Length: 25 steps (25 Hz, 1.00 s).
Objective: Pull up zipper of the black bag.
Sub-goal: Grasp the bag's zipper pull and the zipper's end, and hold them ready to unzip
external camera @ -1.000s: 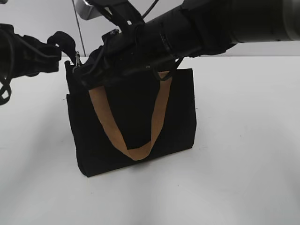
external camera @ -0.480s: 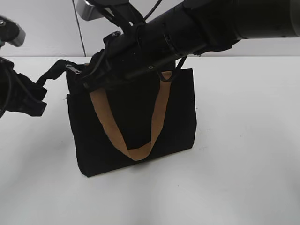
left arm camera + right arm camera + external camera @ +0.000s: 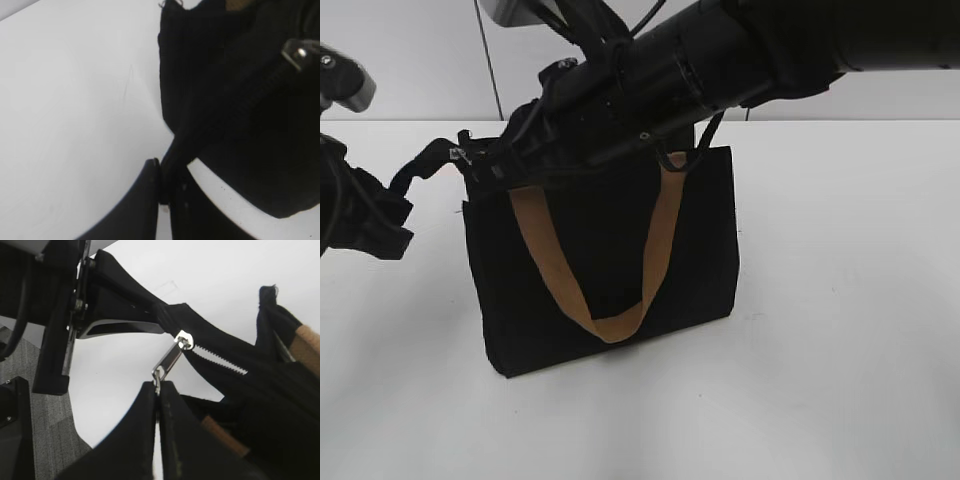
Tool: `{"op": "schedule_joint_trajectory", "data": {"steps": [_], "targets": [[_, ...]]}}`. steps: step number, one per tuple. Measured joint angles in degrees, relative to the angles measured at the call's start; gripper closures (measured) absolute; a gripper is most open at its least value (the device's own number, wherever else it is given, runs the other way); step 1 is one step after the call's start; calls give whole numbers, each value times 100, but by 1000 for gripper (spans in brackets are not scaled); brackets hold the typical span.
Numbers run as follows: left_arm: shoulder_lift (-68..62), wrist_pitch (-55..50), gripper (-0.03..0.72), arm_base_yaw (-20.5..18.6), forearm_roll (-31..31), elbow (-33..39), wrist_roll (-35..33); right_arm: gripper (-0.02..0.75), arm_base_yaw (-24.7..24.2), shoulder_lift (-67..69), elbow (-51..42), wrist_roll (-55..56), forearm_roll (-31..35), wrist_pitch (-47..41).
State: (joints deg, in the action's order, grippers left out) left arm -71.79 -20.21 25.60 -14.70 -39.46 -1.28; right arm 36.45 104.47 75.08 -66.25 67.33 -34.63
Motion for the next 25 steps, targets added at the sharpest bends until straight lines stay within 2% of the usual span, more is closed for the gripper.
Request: {"op": "schedule_joint_trajectory", "data": {"steps": [5, 12, 17, 25], "targets": [[0, -48, 668, 0, 0, 0, 0, 738, 0, -17, 0, 211, 16, -158], [0, -210, 668, 0, -45, 0, 0, 738, -113, -17, 0, 252, 5, 55], [4, -309, 668, 0, -64, 0, 0, 738, -581, -17, 0, 290, -1, 14], [4, -497, 668, 6, -71, -19, 0, 738, -1452, -17, 0, 375, -1, -680]]}}
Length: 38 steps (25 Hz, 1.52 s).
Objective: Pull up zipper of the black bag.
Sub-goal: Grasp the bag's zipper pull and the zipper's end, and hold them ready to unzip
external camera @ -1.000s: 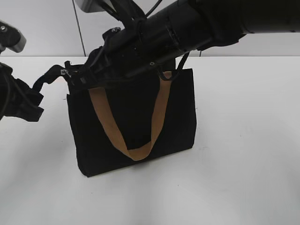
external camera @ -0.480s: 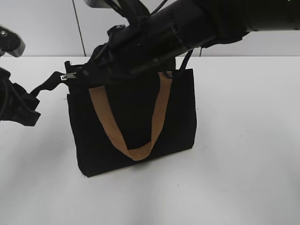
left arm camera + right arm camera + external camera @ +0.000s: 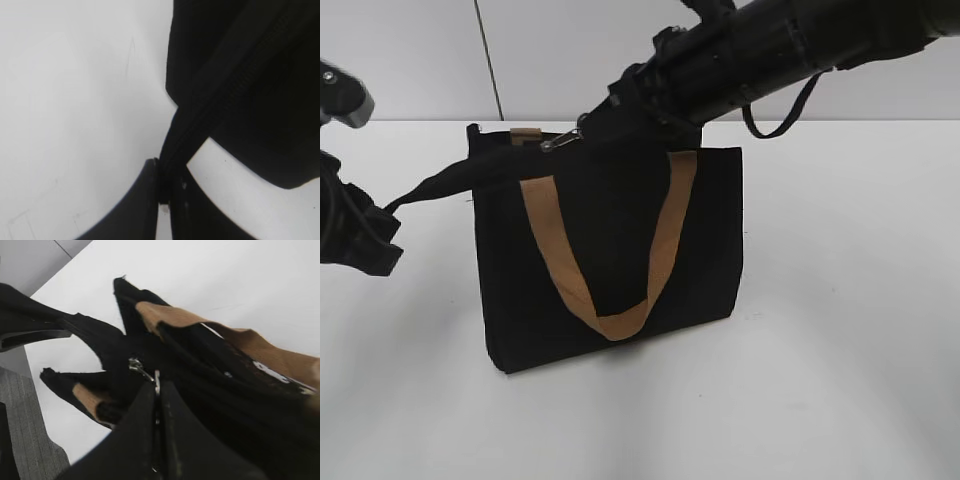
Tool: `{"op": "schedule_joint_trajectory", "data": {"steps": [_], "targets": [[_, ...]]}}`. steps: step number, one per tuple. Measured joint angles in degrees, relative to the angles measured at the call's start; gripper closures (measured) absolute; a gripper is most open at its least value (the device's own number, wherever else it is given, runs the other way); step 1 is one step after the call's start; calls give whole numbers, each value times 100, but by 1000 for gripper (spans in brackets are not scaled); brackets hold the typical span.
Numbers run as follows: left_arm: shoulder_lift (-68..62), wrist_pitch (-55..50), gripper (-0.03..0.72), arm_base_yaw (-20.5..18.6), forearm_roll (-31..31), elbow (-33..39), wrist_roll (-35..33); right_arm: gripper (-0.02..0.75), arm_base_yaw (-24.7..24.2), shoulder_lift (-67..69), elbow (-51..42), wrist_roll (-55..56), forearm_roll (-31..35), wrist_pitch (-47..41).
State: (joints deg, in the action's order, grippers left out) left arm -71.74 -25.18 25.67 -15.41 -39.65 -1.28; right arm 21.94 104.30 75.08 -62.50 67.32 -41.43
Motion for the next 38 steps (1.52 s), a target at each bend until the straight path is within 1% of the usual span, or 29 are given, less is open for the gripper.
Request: {"op": "schedule_joint_trajectory", "data": {"steps": [5, 12, 17, 22, 25, 27, 28, 29, 31, 32, 33, 35, 37, 38], "targets": [[0, -88, 669, 0, 0, 0, 0, 738, -434, 0, 0, 11, -18, -242], [0, -220, 669, 0, -27, 0, 0, 738, -1011, 0, 0, 40, -435, -726], [0, -228, 669, 0, -32, 0, 0, 738, -1459, 0, 0, 82, -529, -1015], [0, -130, 669, 1, -20, -13, 0, 738, -1572, 0, 0, 179, -523, -1246], [0, -181, 669, 1, 165, -13, 0, 738, -1560, 0, 0, 185, -528, -1305], [0, -240, 669, 1, 386, -13, 0, 714, -1525, -29, 0, 191, -546, -1317], [0, -270, 667, 1, 493, -13, 0, 675, -1496, -69, 0, 202, -571, -1317], [0, -284, 660, 1, 619, -13, 0, 619, -1477, -131, 0, 221, -580, -1317], [0, -296, 614, 1, 940, -13, 0, 498, -1428, -290, 0, 234, -615, -1329], [0, -295, 579, 1, 1108, -13, 0, 443, -1397, -387, 0, 252, -657, -1344], [0, -301, 527, 1, 1310, -13, 0, 407, -1366, -488, 0, 300, -728, -1388], [0, -308, 413, 1, 1659, -13, 0, 374, -1262, -668, 0, 481, -1049, -1512], [0, -384, 333, 1, 2046, -13, 0, 360, -1131, -815, 0, 777, -1498, -1530], [0, -436, 307, 1, 2191, -13, 0, 358, -1044, -877, 0, 970, -1799, -1543]]}}
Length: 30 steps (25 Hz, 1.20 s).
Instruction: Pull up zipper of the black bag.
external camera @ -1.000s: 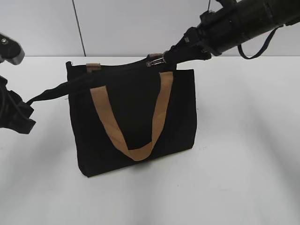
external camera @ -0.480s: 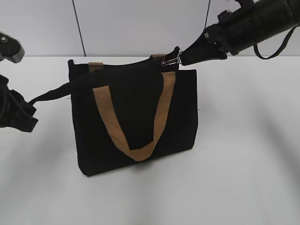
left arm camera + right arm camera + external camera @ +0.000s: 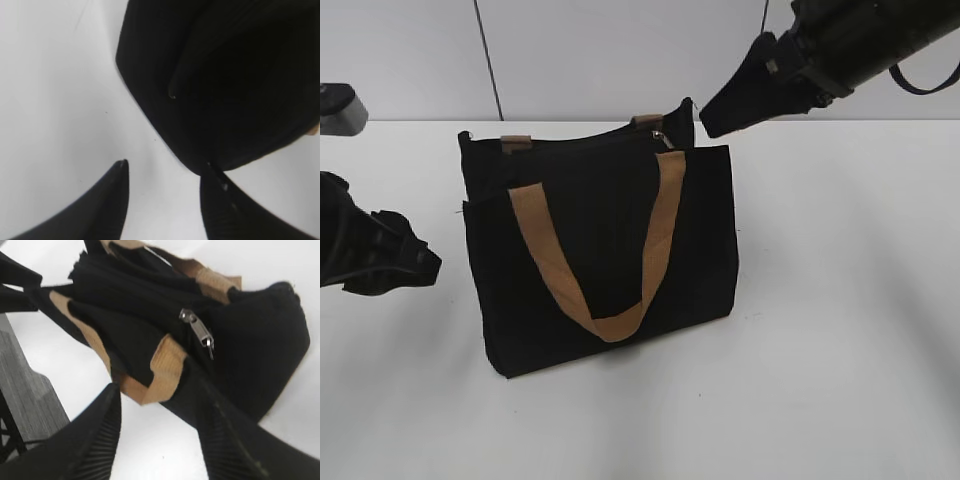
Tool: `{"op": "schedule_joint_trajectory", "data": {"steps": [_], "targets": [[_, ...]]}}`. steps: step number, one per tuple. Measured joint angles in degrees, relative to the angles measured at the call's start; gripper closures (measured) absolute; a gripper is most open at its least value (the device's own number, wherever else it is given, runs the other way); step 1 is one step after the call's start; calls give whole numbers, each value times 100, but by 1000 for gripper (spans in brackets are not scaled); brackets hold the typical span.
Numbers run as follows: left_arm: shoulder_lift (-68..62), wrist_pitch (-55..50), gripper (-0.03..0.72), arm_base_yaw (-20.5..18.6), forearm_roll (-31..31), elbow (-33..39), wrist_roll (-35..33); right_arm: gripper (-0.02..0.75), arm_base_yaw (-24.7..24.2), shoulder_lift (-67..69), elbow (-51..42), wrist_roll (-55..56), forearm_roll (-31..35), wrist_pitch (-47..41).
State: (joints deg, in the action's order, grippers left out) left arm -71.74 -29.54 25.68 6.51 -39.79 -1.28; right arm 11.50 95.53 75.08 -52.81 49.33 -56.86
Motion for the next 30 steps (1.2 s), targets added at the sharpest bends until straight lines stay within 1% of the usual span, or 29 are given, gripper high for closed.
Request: {"op": "schedule_joint_trajectory", "data": {"steps": [2, 4, 7, 11, 17, 21, 27, 30], "targets": [[44, -159, 284, 0, 186, 0, 11, 356, 174, -77, 0, 441, -571, -20], [183, -334, 277, 0, 277, 0, 91, 356, 325, -128, 0, 891, -1096, -44], [547, -572, 275, 0, 286, 0, 283, 355, 411, -237, -29, 1406, -1530, -93], [1215, -960, 275, 0, 186, 0, 406, 356, 411, -666, -483, 1588, -1638, -81], [2165, -1773, 274, 0, -428, 0, 573, 356, 411, -1792, -1532, 1804, -1658, 44], [3045, -2176, 274, 0, -651, 0, 579, 356, 411, -2889, -2149, 1988, -1669, 172], [4136, -2794, 274, 0, -651, 0, 596, 356, 411, -4667, -3044, 2466, -1691, 277], [4644, -2954, 274, 0, -651, 0, 602, 356, 411, -5732, -3445, 2897, -1875, 278]]}}
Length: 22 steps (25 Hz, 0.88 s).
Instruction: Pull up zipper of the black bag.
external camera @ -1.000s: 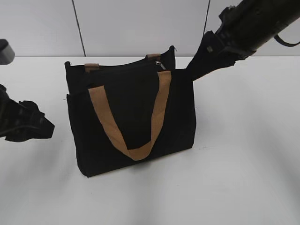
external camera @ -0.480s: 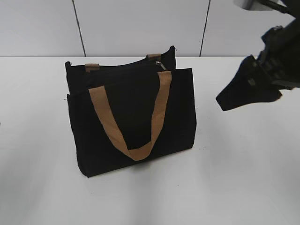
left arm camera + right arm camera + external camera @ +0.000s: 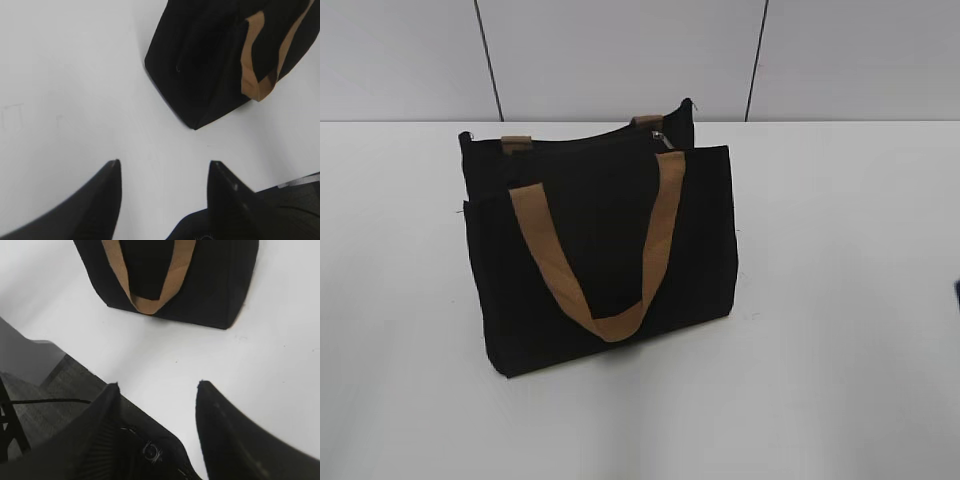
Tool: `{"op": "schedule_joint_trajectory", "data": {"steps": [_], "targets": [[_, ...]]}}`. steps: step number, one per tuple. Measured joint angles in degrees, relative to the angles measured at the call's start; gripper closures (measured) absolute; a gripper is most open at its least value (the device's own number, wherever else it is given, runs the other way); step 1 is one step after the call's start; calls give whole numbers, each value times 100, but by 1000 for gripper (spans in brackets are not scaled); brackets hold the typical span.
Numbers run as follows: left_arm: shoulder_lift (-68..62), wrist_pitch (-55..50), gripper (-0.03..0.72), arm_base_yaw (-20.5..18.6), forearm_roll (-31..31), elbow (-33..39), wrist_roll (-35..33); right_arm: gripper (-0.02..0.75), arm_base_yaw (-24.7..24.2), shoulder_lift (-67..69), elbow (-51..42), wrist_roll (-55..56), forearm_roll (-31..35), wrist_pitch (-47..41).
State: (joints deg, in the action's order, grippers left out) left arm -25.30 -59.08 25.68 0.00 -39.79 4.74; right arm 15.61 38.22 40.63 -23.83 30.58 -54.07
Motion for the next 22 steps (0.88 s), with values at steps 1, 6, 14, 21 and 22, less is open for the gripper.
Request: {"op": "schedule_joint_trajectory", "data": {"steps": [1, 6, 14, 21, 22], "targets": [[161, -56, 274, 0, 0, 0, 0, 356, 0, -310, -127, 177, -111, 0], [855, -303, 274, 0, 0, 169, 58, 356, 0, -1795, -446, 1120, -914, -280], [1944, -329, 274, 0, 0, 486, 186, 356, 0, -3653, -472, 1951, -2143, -935], [2479, -200, 274, 0, 0, 896, 187, 357, 0, -3864, -563, 2262, -2781, -1292], [2538, -200, 274, 0, 0, 943, 187, 357, 0, -3864, -633, 2275, -2824, -1292]]}}
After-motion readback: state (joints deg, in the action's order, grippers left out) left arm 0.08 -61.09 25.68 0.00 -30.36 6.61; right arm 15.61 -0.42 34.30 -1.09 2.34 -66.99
